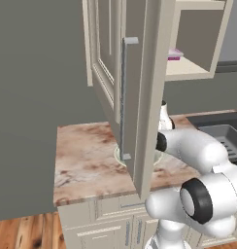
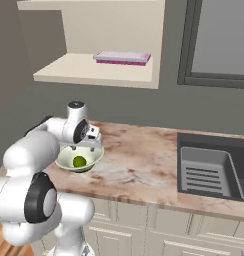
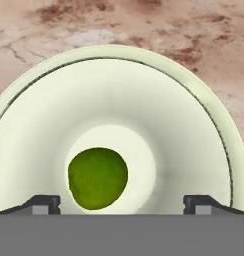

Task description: Pick the lime from the cabinet and place it in the bowl. Then pick the bowl and place it in the sink. Then turn on the sink facuet.

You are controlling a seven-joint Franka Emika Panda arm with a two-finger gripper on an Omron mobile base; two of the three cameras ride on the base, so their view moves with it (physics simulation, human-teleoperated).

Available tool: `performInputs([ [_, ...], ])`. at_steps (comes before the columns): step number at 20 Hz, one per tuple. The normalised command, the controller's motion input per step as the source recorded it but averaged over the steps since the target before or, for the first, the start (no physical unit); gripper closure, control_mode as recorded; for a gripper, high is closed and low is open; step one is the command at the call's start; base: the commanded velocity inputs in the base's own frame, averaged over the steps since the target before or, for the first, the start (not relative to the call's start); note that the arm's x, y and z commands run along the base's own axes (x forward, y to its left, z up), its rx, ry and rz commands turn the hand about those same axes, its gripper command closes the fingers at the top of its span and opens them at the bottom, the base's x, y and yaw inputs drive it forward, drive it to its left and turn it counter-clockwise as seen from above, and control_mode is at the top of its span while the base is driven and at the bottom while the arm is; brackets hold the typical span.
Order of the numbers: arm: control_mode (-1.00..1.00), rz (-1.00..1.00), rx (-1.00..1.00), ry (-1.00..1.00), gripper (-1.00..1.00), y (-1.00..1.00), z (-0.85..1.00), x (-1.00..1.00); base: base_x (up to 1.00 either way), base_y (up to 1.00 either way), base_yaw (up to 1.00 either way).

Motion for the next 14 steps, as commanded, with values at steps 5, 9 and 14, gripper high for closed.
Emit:
performInputs([
  [5,-1.00,-0.15,0.07,-0.03,-1.00,-0.32,0.19,-0.53,0.00,0.00,0.00],
  [9,-1.00,-0.12,0.03,0.00,-1.00,-0.28,-0.09,-0.23,0.00,0.00,0.00],
  [14,-1.00,-0.05,0.08,-0.01,-1.00,-0.37,-0.13,-0.11,0.00,0.00,0.00],
])
